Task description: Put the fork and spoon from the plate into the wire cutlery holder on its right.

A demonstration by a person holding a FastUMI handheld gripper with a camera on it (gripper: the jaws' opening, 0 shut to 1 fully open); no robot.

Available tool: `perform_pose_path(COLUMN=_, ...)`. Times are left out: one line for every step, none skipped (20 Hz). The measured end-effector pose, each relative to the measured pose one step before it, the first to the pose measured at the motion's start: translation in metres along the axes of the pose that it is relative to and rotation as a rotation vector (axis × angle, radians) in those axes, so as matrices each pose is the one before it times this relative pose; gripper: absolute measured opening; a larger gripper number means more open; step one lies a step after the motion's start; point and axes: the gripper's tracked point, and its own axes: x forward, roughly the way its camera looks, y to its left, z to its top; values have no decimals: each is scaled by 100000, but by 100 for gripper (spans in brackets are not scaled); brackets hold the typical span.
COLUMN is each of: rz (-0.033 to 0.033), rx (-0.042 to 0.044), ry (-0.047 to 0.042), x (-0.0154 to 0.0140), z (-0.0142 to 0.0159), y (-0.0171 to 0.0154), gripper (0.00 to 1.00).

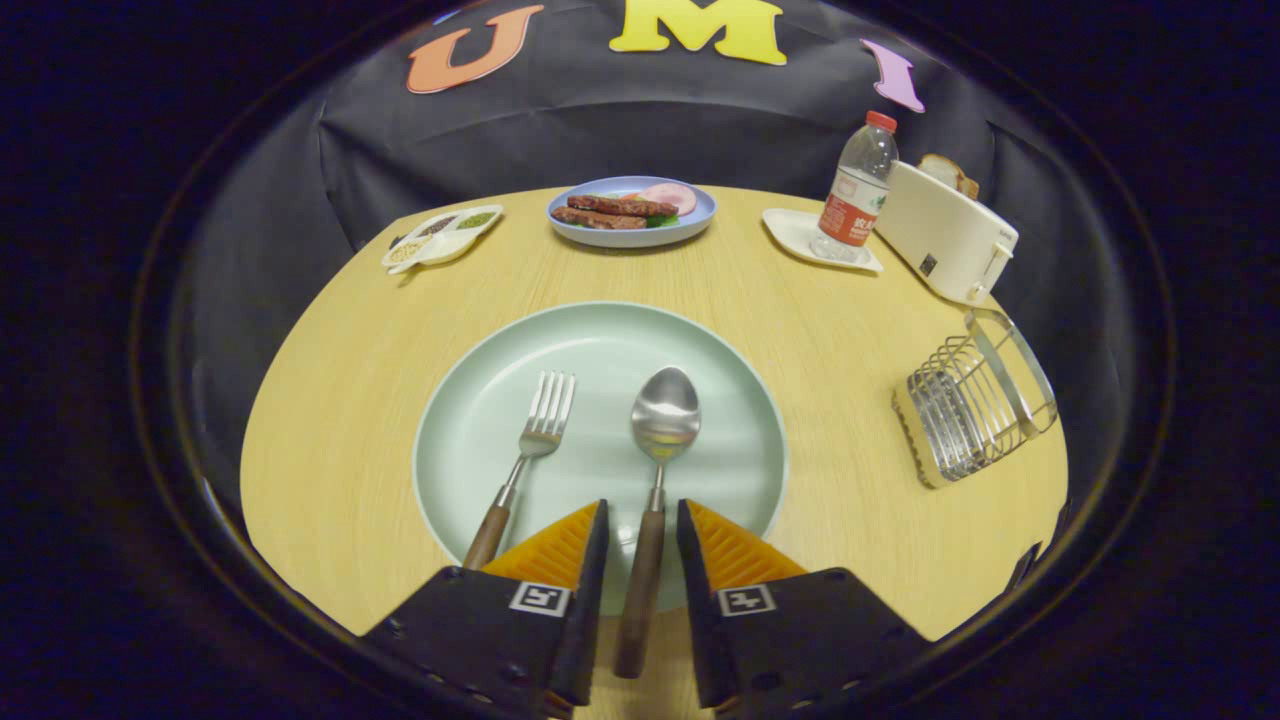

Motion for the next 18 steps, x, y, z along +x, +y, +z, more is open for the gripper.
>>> perform_pose_path(rz=1095, rx=1043, ry=2301, x=113, z=-424, y=77, gripper=31)
perform_pose_path(rz=2098, rx=1786, ry=1114, x=-170, z=-22, y=396, gripper=28)
perform_pose_path(rz=136, rx=2099, ry=-19, x=-149, z=210, y=30, gripper=23)
perform_pose_path(rz=-308, rx=2360, ry=513, x=146, z=-159, y=-195, gripper=18)
perform_pose_path(rz=3177, rx=1910, ry=1237, x=-127, z=14, y=517, gripper=10)
perform_pose_path(rz=1207, rx=104, ry=122, x=-275, z=70, y=36, gripper=9)
perform_pose_path(rz=937, rx=-617, ry=-460, x=-496, z=384, y=-112, gripper=5)
perform_pose_path(rz=1062, rx=-1003, ry=-1325, x=-419, z=268, y=-87, gripper=5)
perform_pose_path(rz=539, rx=-1229, ry=-1255, x=-681, z=395, y=-237, gripper=5)
perform_pose_path(rz=939, rx=-699, ry=-860, x=-755, z=344, y=-225, gripper=5)
perform_pose_path(rz=1689, rx=-74, ry=-444, x=-704, z=310, y=-18, gripper=5)
perform_pose_path(rz=2331, rx=-499, ry=-834, x=-704, z=330, y=34, gripper=5)
perform_pose_path(rz=2653, rx=-1074, ry=-733, x=-675, z=434, y=81, gripper=5)
perform_pose_path(rz=2501, rx=-1945, ry=-731, x=-517, z=334, y=59, gripper=5)
perform_pose_path(rz=1310, rx=-2317, ry=46, x=-505, z=186, y=-221, gripper=5)
perform_pose_path(rz=1320, rx=-974, ry=-360, x=-578, z=177, y=-157, gripper=5)
perform_pose_path(rz=787, rx=-442, ry=-245, x=-632, z=267, y=-135, gripper=5)
perform_pose_path(rz=739, rx=-912, ry=-1057, x=-835, z=238, y=-171, gripper=2)
